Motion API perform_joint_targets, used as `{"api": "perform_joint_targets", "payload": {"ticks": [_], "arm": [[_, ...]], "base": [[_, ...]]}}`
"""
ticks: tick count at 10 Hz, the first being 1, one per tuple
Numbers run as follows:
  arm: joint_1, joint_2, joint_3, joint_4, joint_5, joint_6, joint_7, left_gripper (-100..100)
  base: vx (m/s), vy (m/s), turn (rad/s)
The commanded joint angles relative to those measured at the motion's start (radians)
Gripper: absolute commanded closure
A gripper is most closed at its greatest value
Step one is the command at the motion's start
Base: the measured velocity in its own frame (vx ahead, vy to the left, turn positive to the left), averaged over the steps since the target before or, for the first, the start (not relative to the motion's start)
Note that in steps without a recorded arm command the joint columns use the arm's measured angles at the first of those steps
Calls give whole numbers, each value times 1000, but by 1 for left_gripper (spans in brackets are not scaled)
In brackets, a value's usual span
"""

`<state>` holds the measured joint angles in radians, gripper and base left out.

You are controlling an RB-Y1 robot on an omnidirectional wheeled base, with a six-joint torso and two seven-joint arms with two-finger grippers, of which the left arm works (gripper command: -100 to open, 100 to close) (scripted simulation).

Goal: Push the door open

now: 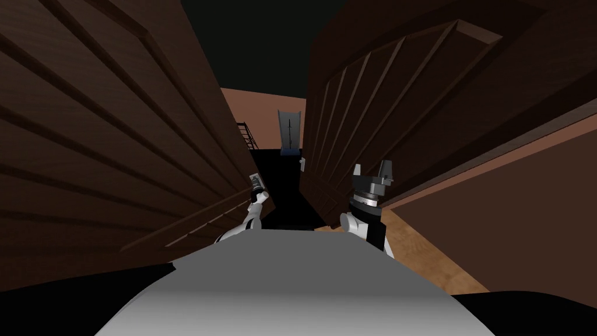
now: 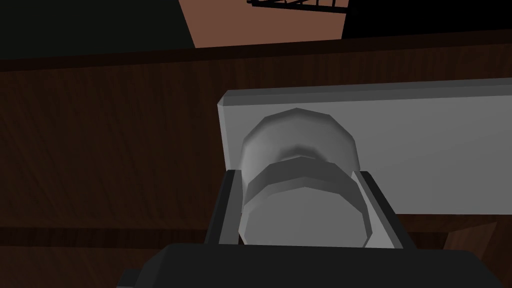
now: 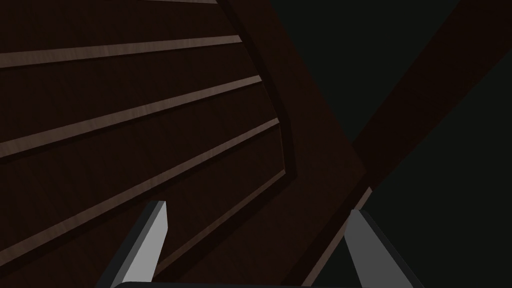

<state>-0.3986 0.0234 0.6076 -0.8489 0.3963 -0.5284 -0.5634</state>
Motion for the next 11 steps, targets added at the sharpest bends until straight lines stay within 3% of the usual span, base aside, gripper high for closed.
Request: {"api": "perform_joint_targets", "payload": {"ticks": [1,3,4,6,9,11], "arm": [[-16,30,8,26,2,-30,7,100],[-16,30,8,26,2,-30,7,100],[-20,24,38,25,26,-41,-26,100],[-20,24,38,25,26,-41,-26,100],[-27,13,80,24,61,-56,-74,100],[-27,13,80,24,61,-56,-74,100]], "base": [[0,0,0],[-9,-2,0],[65,5,-84],[56,22,-28],[68,26,-40],[45,22,-9]]}}
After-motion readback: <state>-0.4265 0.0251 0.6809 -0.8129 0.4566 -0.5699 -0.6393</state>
